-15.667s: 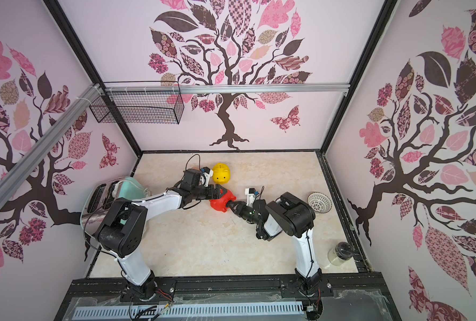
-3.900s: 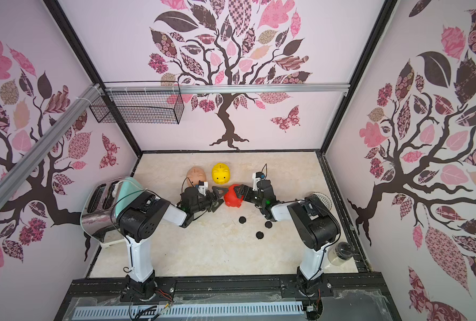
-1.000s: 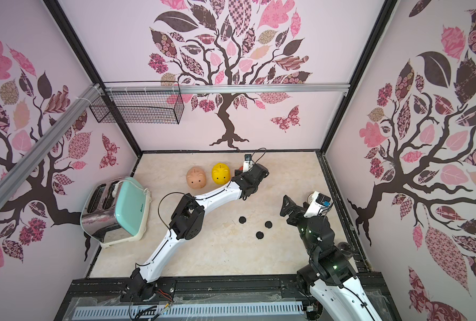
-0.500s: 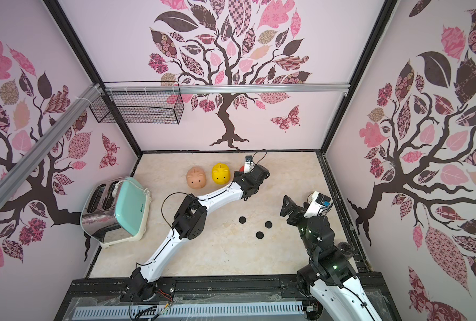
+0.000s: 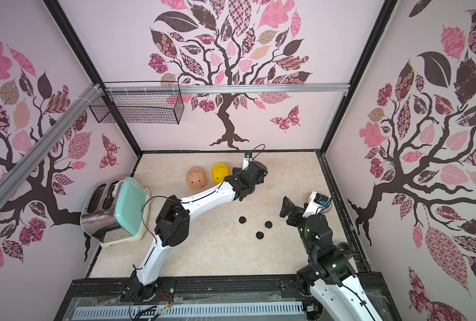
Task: Open piggy banks
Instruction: Adjust the piggy bank at the center of the board.
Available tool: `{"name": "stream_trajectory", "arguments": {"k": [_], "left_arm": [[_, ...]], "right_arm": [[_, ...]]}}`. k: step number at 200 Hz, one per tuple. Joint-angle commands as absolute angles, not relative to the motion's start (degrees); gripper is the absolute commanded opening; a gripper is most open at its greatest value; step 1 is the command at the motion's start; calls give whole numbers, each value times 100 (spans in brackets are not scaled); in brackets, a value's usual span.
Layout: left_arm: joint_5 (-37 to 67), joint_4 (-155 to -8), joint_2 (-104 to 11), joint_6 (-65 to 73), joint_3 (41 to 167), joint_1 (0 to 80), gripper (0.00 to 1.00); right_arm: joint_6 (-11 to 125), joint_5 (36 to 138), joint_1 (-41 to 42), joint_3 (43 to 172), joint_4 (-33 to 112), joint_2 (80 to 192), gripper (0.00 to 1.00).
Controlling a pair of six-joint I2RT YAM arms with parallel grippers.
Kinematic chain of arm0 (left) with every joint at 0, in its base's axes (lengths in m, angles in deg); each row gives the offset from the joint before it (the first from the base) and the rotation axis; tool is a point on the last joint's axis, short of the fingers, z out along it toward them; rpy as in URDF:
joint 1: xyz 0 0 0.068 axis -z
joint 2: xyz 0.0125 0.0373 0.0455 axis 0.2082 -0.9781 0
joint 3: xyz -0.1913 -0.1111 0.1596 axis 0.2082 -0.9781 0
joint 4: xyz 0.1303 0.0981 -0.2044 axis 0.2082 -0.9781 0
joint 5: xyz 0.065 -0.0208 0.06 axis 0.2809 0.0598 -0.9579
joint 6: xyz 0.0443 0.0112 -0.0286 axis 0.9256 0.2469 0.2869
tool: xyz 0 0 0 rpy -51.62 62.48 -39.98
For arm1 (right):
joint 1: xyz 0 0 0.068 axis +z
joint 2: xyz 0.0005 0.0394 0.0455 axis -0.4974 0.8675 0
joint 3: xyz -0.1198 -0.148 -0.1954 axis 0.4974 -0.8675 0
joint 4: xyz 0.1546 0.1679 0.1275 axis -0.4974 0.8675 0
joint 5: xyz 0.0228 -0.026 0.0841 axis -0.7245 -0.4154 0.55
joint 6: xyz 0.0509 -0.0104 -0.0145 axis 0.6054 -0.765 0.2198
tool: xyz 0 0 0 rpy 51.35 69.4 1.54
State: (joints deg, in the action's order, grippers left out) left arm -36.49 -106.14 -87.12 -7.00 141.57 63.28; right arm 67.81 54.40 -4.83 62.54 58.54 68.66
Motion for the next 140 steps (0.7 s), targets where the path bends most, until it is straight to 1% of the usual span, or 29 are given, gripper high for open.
{"name": "stream_trajectory", "arguments": {"k": [1,19,49,60,79,93,108,124,140], "left_arm": [[-3505,-10066,-7582,-560,13294,6364,98],[-3443,-9812,-6565,-464,12189,6352,98],[-3754,-9660,-4607,-563,10080,6224,98],[-3801,-9726,-3761,-787,9262,6015,98],[-3410,-9701,-2372,-955,7931,5339,98],[-3440,-9781,-1540,-851,7184,4810,98],[-3564,-9928,-901,-726,6633,4261,98],[-3681,-9645,-529,-370,6097,3812,98],[-3948,-8632,-515,474,5527,3668,98]], "right_arm": [[6482,5639,-463,6114,5816,6714,99],[6447,5799,-465,5923,5606,6727,100],[6449,6127,-467,5641,5182,7030,100],[6581,6089,-463,5514,4941,7180,100],[6659,5928,-464,5305,4460,7470,100],[6532,5597,-465,5197,4078,7777,99],[6163,4959,-466,5073,3660,8175,100],[5617,4314,-474,4998,3133,8629,100],[5043,3864,-539,4991,2638,9076,100]]}}
